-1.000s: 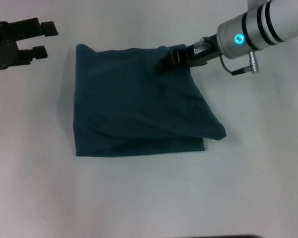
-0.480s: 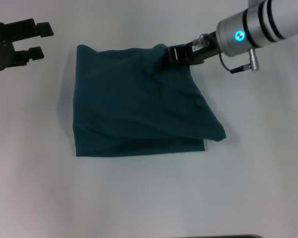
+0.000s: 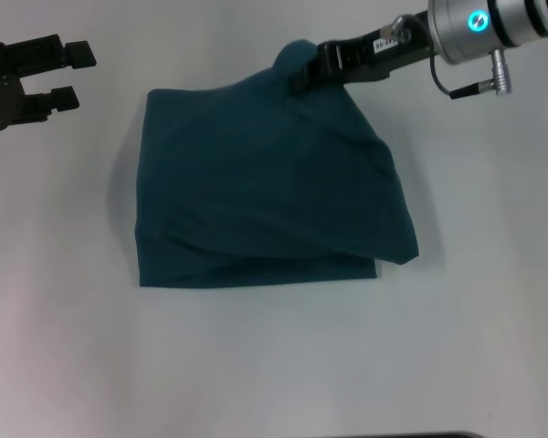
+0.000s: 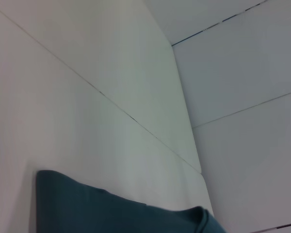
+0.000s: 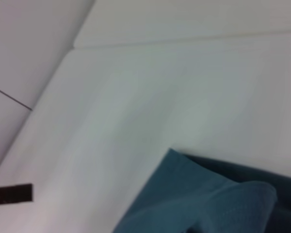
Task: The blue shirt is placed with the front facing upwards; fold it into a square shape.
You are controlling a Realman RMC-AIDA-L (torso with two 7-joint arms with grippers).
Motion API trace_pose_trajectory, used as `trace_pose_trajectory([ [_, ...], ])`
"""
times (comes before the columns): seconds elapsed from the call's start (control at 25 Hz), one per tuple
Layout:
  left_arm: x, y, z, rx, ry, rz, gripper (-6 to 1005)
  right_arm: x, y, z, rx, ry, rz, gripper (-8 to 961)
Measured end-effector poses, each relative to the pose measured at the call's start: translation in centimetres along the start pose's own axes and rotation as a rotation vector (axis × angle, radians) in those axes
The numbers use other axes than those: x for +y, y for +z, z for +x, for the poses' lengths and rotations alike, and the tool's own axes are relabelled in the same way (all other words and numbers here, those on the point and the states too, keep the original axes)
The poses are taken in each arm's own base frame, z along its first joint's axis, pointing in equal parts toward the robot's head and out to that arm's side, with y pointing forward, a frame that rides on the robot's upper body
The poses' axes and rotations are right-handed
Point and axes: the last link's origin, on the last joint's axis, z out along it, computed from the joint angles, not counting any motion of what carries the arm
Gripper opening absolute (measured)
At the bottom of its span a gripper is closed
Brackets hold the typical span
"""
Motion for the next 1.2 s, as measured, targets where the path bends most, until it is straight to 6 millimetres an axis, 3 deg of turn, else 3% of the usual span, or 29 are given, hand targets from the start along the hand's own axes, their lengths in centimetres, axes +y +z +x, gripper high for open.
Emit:
trace_pose_trajectory([
  [0.36, -0.2, -0.1, -0.2, 0.000, -0.006, 0.002, 847, -0.3, -0.1, -1.0, -0.066, -0.024, 0.026, 100],
  [0.68, -0.3, -0.2, -0.3, 0.000, -0.010, 0.003, 847, -1.1, 1.1, -0.2, -0.040, 0.010, 0.028, 106],
  [1.2, -0.2, 0.0, -0.2, 0.002, -0.006, 0.004, 847, -2.3, 0.6, 0.9, -0.036, 0.066, 0.033, 117],
])
